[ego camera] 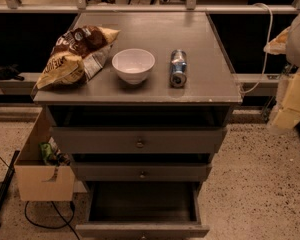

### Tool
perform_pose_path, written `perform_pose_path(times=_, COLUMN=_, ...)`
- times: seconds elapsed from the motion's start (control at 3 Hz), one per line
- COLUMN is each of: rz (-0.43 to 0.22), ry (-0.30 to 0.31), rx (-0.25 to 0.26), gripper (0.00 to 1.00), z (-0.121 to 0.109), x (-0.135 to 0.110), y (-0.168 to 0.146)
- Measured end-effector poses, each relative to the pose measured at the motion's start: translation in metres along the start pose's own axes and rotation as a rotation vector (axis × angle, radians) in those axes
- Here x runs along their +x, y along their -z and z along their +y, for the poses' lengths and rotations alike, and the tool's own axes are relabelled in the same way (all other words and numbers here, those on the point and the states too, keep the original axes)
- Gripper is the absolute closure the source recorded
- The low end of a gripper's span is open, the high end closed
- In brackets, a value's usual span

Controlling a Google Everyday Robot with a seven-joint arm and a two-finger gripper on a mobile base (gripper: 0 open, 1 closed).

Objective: Close bottom drawer

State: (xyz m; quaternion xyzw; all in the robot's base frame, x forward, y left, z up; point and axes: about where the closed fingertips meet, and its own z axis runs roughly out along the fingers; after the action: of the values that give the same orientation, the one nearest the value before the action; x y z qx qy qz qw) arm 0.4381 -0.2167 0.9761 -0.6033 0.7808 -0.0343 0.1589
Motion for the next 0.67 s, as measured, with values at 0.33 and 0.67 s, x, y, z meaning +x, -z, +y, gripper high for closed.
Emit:
perform_pose_path(times=0.33, rz=0.000, ry=0.000, rx=0.000, gripper=0.00, z=0.000, x=0.000, y=0.000)
perform_pose_path(times=0.67, rz=-0.077, ry=-0.027, rx=-0.008, gripper=0.00, z=0.011, x=0.003, y=-0.005)
